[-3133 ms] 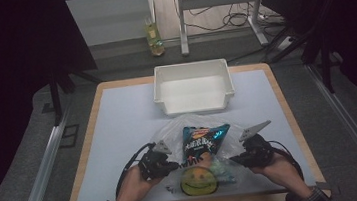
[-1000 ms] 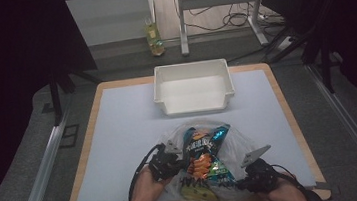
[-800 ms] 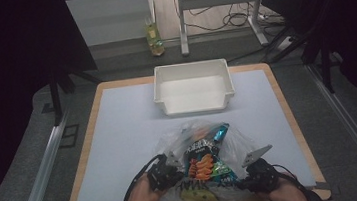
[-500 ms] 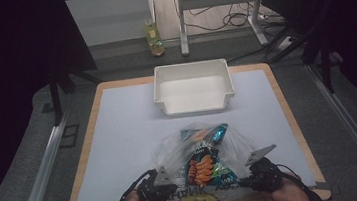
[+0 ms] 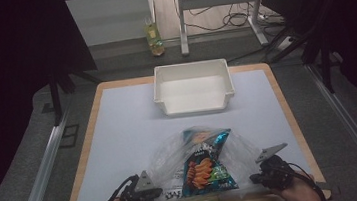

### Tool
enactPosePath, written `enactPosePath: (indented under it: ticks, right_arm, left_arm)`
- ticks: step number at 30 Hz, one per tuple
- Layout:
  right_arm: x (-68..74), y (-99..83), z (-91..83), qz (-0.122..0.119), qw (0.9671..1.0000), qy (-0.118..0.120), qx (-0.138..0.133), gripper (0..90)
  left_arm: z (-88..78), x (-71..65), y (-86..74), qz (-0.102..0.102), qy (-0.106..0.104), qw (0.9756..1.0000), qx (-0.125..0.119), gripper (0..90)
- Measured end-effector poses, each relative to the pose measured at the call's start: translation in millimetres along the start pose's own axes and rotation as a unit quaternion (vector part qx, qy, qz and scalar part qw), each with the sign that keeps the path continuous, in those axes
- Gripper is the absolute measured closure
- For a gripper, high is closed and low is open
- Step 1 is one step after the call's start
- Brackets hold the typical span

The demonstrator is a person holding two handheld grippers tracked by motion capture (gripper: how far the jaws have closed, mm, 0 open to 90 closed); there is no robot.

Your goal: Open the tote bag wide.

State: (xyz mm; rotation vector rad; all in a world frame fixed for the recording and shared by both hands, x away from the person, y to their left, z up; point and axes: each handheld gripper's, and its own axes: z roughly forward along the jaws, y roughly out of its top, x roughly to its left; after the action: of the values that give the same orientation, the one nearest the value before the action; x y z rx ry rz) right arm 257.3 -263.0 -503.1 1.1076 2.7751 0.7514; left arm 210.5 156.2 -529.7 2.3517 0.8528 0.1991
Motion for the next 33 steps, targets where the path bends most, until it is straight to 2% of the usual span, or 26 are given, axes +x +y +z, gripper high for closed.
enactPosePath:
  ticks: [2, 4, 5, 7, 8, 9, 10, 13, 15, 16, 17, 19, 20, 21, 23, 24, 27, 29, 32, 33]
  right_arm:
    - [-2.4, 2.1, -2.8, -0.007, 0.9999, 0.008, -0.010, 89.4]
    - [-2.7, 7.8, -8.8, -0.004, 0.9991, 0.025, -0.035, 89.4]
    - [-1.5, 12.3, -12.1, -0.010, 0.9987, 0.023, -0.045, 89.4]
    - [1.6, 23.9, -18.7, -0.024, 0.9979, 0.022, -0.056, 89.4]
    - [2.4, 30.4, -21.3, -0.029, 0.9974, 0.022, -0.062, 89.4]
    - [2.9, 37.0, -23.4, -0.033, 0.9970, 0.020, -0.067, 89.4]
    - [2.6, 43.6, -24.9, -0.038, 0.9967, 0.016, -0.070, 89.3]
    - [-1.3, 56.3, -25.5, -0.040, 0.9962, 0.011, -0.076, 89.3]
    - [-7.6, 68.3, -23.1, -0.036, 0.9960, 0.010, -0.081, 89.4]
    - [-13.7, 79.3, -17.9, -0.033, 0.9961, 0.002, -0.082, 89.3]
    - [-13.7, 79.3, -17.9, -0.033, 0.9961, 0.002, -0.082, 89.3]
    - [-25.4, 92.6, -7.0, -0.024, 0.9970, -0.022, -0.070, 89.3]
    - [-25.4, 92.6, -7.0, -0.024, 0.9970, -0.022, -0.070, 89.3]
    - [-33.7, 97.6, -0.6, -0.017, 0.9972, -0.035, -0.064, 89.3]
    - [-37.3, 99.0, 1.4, -0.014, 0.9971, -0.038, -0.064, 89.4]
    - [-41.5, 100.9, 3.6, -0.008, 0.9970, -0.041, -0.064, 89.4]
    - [-53.3, 106.0, 9.7, 0.002, 0.9964, -0.049, -0.069, 89.3]
    - [-61.1, 109.6, 15.9, 0.007, 0.9960, -0.057, -0.068, 89.4]
    - [-68.7, 112.3, 26.5, 0.019, 0.9964, -0.056, -0.061, 89.4]
    - [-73.2, 113.0, 36.8, 0.025, 0.9965, -0.061, -0.051, 89.4]
  left_arm:
    - [-5.1, 4.0, 5.2, -0.012, -0.019, 0.9997, -0.009, 89.1]
    - [-8.3, 4.1, 10.0, -0.017, -0.026, 0.9993, -0.018, 86.6]
    - [-12.6, 3.4, 16.5, -0.015, -0.029, 0.9992, -0.025, 86.0]
    - [-20.6, 0.0, 33.8, 0.004, -0.025, 0.9991, -0.034, 84.8]
    - [-26.7, -3.8, 53.9, 0.020, -0.026, 0.9984, -0.046, 84.8]
    - [-26.7, -3.8, 53.9, 0.020, -0.026, 0.9984, -0.046, 84.6]
    - [-28.2, -5.3, 64.2, 0.025, -0.027, 0.9979, -0.052, 84.6]
    - [-25.0, -7.1, 94.1, 0.045, -0.030, 0.9967, -0.060, 84.7]
    - [-15.3, -4.3, 111.4, 0.043, -0.028, 0.9971, -0.056, 84.8]
    - [-9.2, -1.0, 119.2, 0.040, -0.023, 0.9977, -0.050, 84.8]
    - [-2.9, 3.3, 126.3, 0.038, -0.013, 0.9983, -0.043, 84.8]
    - [11.9, 15.4, 139.7, 0.034, 0.019, 0.9991, -0.019, 85.1]
    - [17.1, 20.3, 143.0, 0.033, 0.029, 0.9990, -0.010, 85.1]
    - [25.7, 29.4, 147.2, 0.024, 0.039, 0.9989, 0.000, 85.7]
    - [38.1, 43.1, 150.7, 0.011, 0.049, 0.9986, 0.012, 85.8]
    - [46.6, 52.5, 151.6, 0.000, 0.066, 0.9975, 0.023, 86.1]
    - [63.3, 73.6, 150.5, -0.023, 0.079, 0.9962, 0.029, 87.4]
    - [71.8, 85.0, 148.8, -0.030, 0.092, 0.9948, 0.031, 88.0]
    - [81.0, 98.4, 144.9, -0.056, 0.090, 0.9940, 0.027, 89.0]
    - [84.5, 102.8, 142.9, -0.069, 0.087, 0.9934, 0.026, 89.2]
